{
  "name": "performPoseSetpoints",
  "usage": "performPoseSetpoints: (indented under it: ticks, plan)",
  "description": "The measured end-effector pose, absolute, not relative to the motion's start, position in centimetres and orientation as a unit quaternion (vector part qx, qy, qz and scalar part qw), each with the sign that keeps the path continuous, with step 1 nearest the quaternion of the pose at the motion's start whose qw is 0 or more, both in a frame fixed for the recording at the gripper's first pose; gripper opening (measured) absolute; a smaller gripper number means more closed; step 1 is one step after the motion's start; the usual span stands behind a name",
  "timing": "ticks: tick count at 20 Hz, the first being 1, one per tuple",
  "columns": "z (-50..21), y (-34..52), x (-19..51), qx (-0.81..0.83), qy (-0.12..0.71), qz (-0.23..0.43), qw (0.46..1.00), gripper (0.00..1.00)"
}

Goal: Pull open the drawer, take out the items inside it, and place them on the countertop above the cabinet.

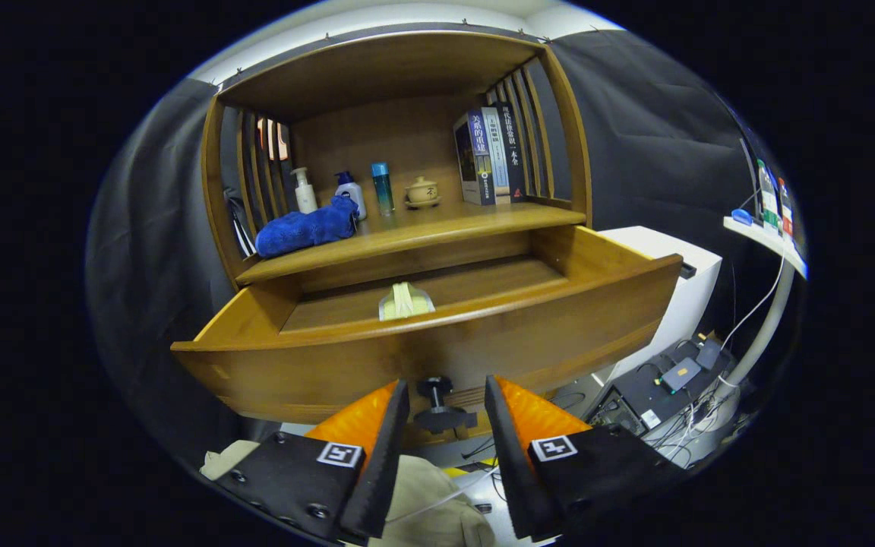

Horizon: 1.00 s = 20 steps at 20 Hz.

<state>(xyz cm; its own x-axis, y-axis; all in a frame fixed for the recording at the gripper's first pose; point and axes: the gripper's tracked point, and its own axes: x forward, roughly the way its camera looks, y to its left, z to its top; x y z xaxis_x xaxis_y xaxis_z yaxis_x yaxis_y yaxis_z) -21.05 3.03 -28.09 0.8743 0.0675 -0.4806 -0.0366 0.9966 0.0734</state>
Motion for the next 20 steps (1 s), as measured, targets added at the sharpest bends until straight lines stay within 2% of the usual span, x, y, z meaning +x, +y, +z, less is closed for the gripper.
performPoseSetpoints:
  ticks: [4, 9, 14, 20]
  plan:
    - [-25.0, 3.2, -19.7, 0.031, 0.248, 0.029, 0.968, 0.80]
    - [-21.9, 4.3, -16.3, 0.015, 0.245, 0.040, 0.969, 0.99]
    - [-21.7, 6.4, -11.8, -0.004, 0.264, 0.057, 0.963, 0.99]
    - [-24.7, 7.9, -6.7, -0.007, 0.331, 0.068, 0.941, 0.99]
